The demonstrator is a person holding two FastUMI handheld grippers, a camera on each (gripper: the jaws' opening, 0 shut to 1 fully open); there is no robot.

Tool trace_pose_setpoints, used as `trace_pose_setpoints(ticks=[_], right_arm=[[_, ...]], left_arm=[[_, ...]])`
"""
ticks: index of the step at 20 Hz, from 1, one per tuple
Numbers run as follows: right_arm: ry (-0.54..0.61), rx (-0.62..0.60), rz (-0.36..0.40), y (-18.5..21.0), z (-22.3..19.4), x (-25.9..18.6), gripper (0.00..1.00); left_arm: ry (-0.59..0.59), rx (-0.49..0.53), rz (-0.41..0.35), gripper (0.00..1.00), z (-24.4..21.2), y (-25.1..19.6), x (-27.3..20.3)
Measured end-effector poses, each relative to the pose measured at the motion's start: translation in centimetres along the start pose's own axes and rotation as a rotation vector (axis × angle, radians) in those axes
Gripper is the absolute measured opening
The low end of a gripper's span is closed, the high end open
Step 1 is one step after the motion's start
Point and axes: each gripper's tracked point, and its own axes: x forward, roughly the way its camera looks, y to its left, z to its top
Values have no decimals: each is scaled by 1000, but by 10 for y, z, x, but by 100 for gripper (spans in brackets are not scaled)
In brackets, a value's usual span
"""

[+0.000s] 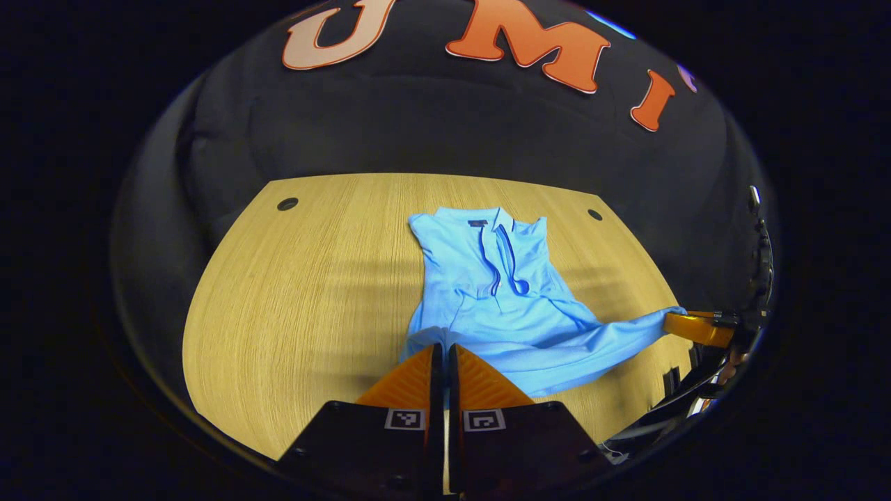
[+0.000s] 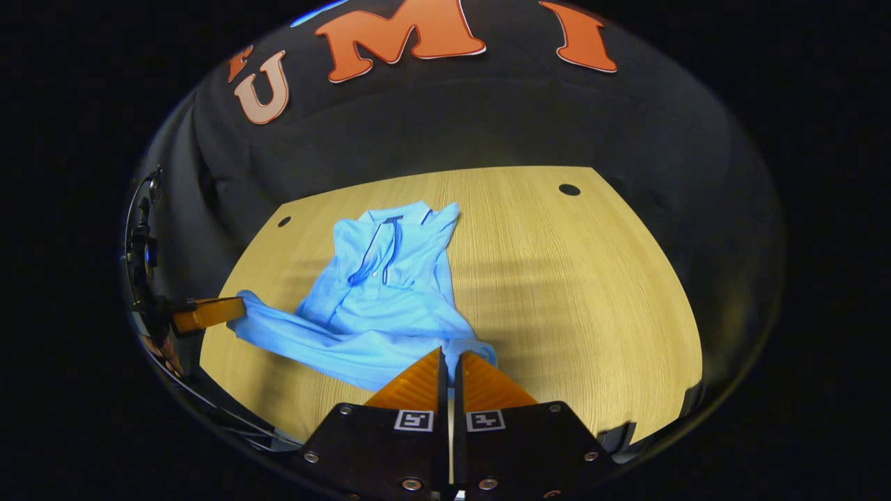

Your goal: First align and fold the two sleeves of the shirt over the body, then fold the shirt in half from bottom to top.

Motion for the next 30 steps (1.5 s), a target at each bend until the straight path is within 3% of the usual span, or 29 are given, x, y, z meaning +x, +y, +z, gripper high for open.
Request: trace_pose_setpoints(ticks=[13,17,21,22,24,25,27,29,30], right_arm=[[-60,-8,-57,-4,168,123,2],[-48,28,-66,-5,197,171,2],[15,84,-59,-6,193,215,2],[37,103,-54,-6,188,217,4],[53,86,-69,-10,183,219,13],[44,58,-82,-12,183,213,29],[19,12,-97,-14,187,204,59],[-8,-1,-89,-12,192,192,82],[-27,-3,-79,-7,193,178,86]], left_arm=[[-63,-1,-52,6,162,35,137],[-75,41,-42,6,192,45,183],[-46,35,-37,7,199,53,226],[-41,36,-39,12,198,55,233],[-35,37,-42,31,197,52,238],[-35,25,-48,36,196,49,234],[-33,2,-55,64,192,46,222],[-56,14,-34,93,194,47,202],[-75,26,-29,95,196,44,190]])
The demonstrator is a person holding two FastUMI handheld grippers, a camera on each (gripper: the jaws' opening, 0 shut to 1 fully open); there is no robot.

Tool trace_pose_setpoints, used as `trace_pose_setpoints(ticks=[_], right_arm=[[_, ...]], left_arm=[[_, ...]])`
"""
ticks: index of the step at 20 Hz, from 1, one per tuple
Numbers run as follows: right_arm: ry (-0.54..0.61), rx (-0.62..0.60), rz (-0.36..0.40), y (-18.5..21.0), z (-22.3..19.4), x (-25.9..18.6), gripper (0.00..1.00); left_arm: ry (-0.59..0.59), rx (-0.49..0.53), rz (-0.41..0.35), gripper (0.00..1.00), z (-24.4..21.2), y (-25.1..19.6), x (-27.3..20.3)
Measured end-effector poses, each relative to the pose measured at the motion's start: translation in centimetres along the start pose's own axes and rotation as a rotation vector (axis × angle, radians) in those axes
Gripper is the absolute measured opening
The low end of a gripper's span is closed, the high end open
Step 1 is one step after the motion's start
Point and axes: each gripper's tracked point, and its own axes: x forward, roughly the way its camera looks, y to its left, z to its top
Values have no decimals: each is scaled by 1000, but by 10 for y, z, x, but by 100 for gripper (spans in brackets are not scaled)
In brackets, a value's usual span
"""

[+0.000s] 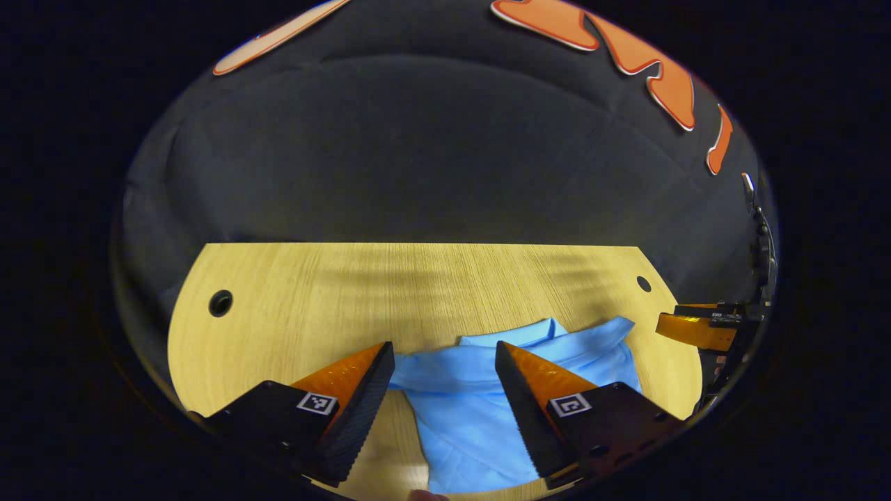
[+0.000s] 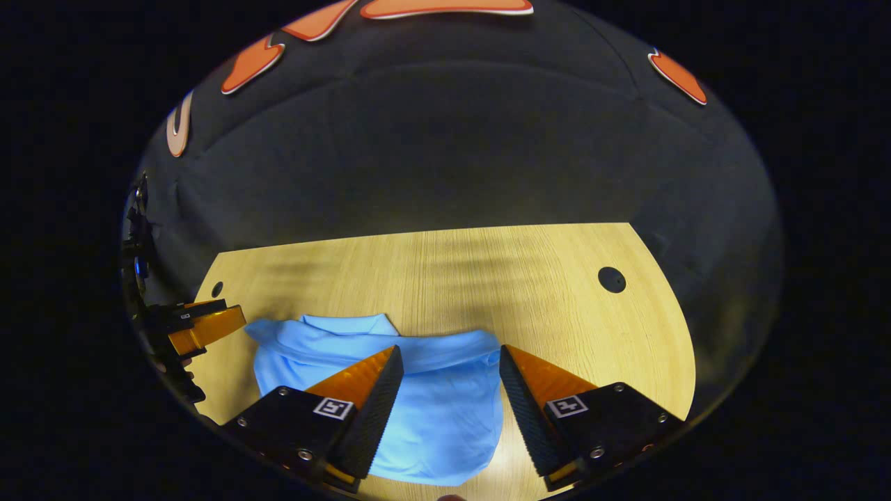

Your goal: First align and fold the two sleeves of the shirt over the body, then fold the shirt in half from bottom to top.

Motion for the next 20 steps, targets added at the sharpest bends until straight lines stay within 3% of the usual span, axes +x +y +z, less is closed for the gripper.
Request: trace_pose_setpoints(ticks=[3,9,14,17,20], right_arm=[[-60,-27,24,6,2,-42,96],[-211,-125,38,8,2,-123,97],[-374,-185,17,7,-7,-192,97],[-439,-182,89,18,-27,-231,97],[-483,-187,94,11,-46,-264,96]], left_arm=[[-49,15,11,97,4,-14,-41],[-159,11,27,98,8,-41,-130],[-337,46,54,99,11,-71,-207],[-472,75,98,98,14,-88,-251],[-595,104,120,97,1,-109,-303]])
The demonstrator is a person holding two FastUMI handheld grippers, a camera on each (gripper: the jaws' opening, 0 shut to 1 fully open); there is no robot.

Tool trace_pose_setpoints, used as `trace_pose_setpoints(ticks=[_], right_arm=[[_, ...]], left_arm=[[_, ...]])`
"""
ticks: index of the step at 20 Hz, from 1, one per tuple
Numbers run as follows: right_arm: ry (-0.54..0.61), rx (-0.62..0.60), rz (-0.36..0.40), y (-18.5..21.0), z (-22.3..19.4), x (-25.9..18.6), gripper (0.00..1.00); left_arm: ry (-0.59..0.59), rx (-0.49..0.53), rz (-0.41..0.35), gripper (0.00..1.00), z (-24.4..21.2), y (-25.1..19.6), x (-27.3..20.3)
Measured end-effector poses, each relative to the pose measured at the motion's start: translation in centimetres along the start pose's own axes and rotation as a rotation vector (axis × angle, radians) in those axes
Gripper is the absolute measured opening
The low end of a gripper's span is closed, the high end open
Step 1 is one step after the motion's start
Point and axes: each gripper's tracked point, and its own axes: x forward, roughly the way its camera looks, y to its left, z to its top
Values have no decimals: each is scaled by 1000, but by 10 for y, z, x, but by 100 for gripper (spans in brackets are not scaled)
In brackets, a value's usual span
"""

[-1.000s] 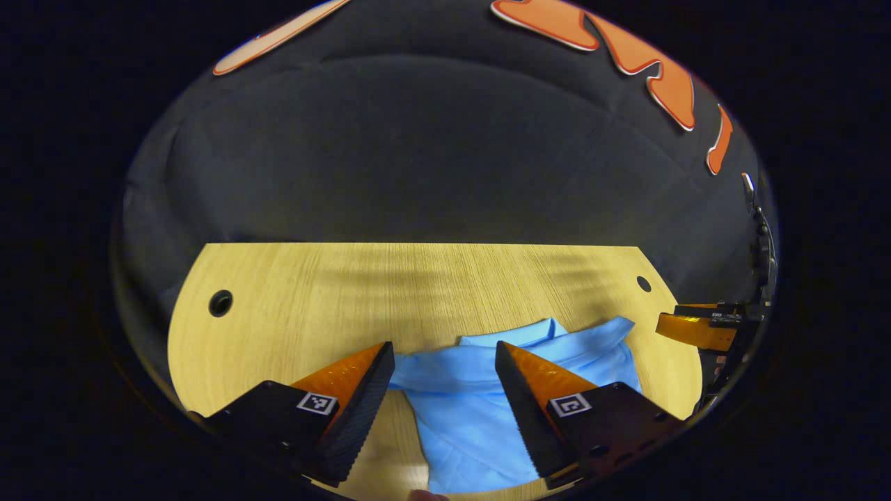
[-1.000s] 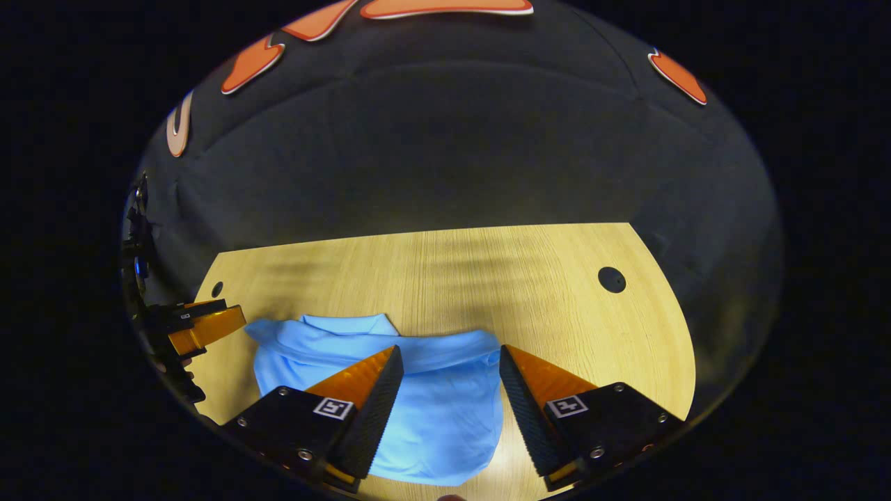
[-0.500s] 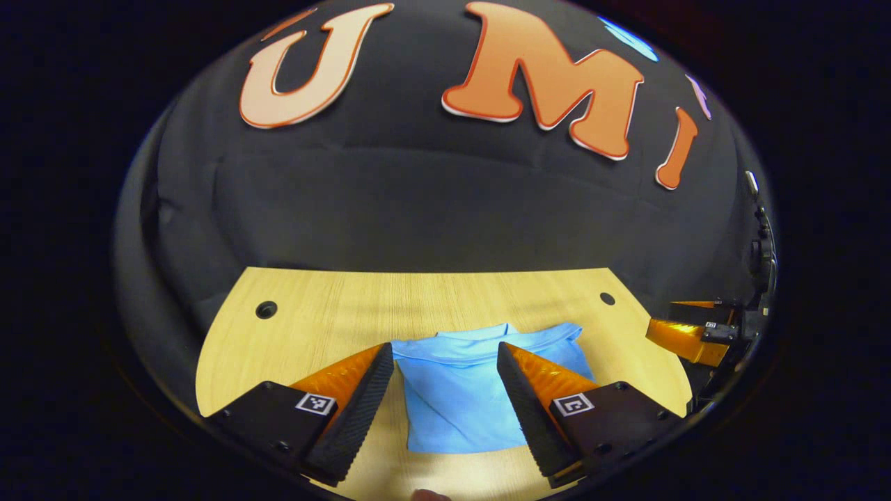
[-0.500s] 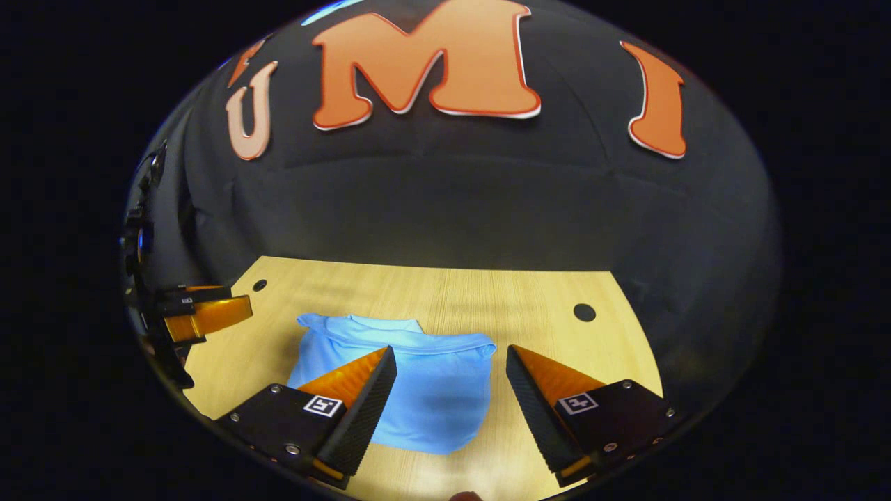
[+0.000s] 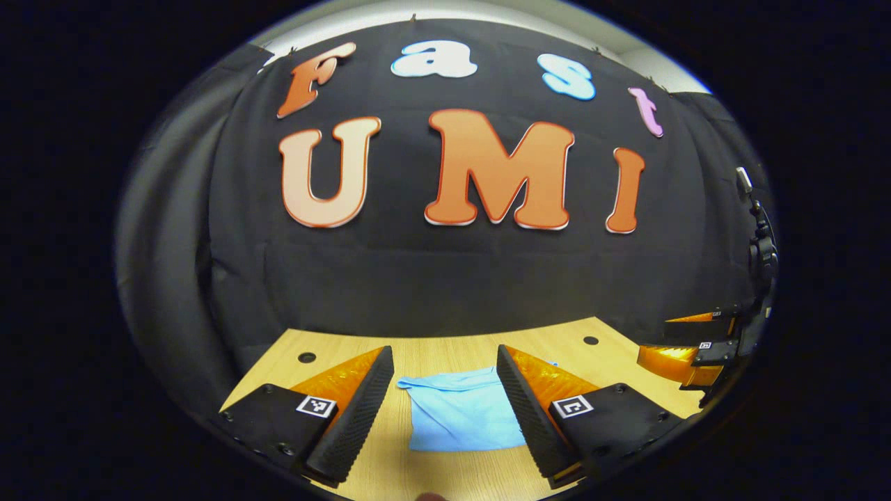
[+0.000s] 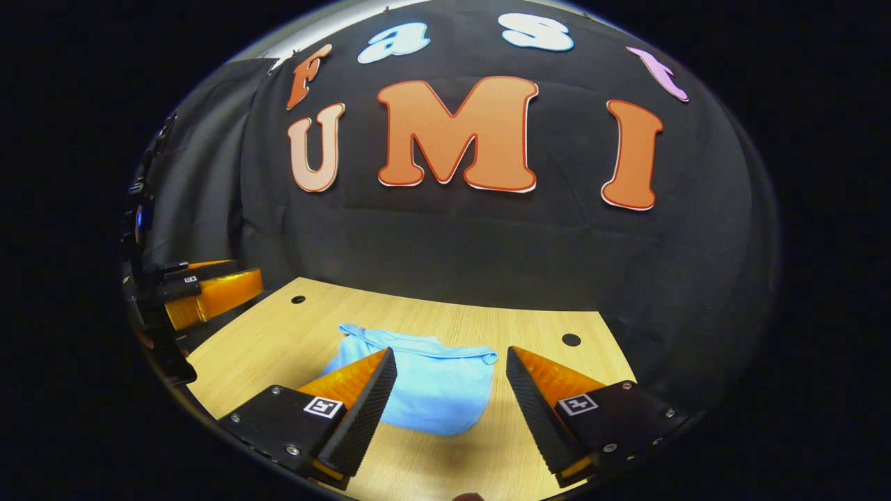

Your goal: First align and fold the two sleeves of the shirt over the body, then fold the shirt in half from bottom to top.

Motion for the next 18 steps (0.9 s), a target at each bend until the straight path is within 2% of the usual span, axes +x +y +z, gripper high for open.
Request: trace_pose_setpoints(ticks=[2,4,9,12,18], right_arm=[[-44,-23,-10,-2,3,-25,97],[-89,-23,34,9,4,-46,96],[-135,-46,61,21,-1,-83,96],[-148,-66,67,31,-3,-95,96],[-157,-68,62,48,8,-103,97]], left_arm=[[-41,1,37,97,5,-1,-25],[-68,-13,77,97,7,0,-54],[-97,-79,104,97,5,-5,-113],[-116,-91,146,97,5,4,-137],[-135,-116,109,96,18,12,-146]])
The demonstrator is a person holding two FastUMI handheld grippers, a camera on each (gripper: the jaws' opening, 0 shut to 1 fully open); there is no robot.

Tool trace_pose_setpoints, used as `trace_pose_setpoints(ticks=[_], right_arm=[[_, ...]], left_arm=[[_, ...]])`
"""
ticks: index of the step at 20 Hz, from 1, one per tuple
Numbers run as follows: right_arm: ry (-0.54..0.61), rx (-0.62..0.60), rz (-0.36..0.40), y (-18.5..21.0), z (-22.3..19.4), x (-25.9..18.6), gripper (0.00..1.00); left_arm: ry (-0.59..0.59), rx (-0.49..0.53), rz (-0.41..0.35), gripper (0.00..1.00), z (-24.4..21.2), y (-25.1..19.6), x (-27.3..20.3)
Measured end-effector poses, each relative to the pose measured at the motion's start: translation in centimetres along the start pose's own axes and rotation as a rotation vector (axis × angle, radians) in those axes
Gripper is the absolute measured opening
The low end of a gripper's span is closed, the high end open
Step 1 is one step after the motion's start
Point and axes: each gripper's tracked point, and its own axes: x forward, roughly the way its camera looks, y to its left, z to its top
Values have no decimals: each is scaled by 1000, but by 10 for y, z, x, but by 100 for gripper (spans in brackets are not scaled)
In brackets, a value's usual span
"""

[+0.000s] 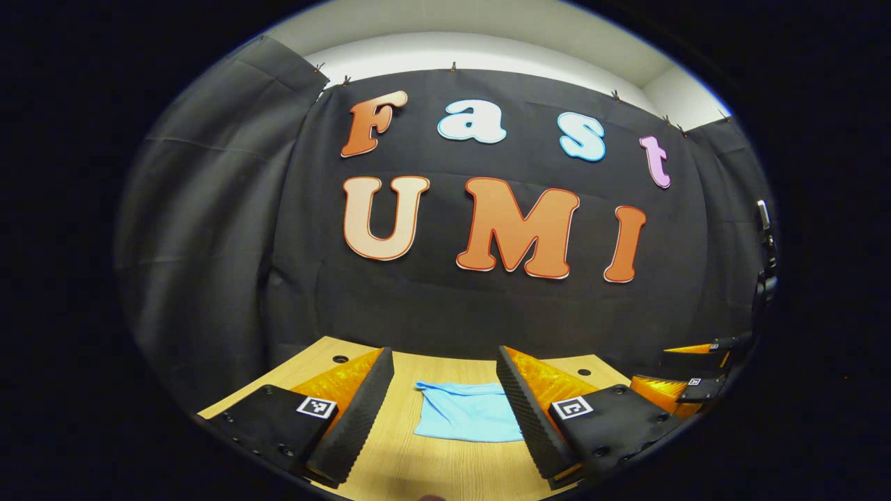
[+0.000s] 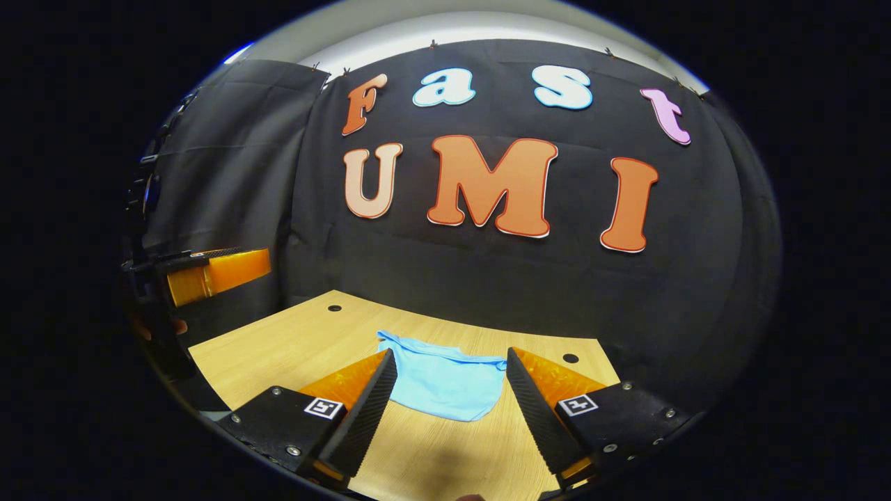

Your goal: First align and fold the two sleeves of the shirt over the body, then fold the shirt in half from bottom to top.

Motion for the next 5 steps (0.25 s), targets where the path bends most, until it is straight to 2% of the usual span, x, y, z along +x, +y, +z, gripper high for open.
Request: trace_pose_setpoints(ticks=[3,5], right_arm=[[-18,-4,-51,6,7,6,97],[-18,5,-87,9,7,8,96]], left_arm=[[-25,22,-35,99,13,4,6],[-35,41,-61,96,16,5,12]])
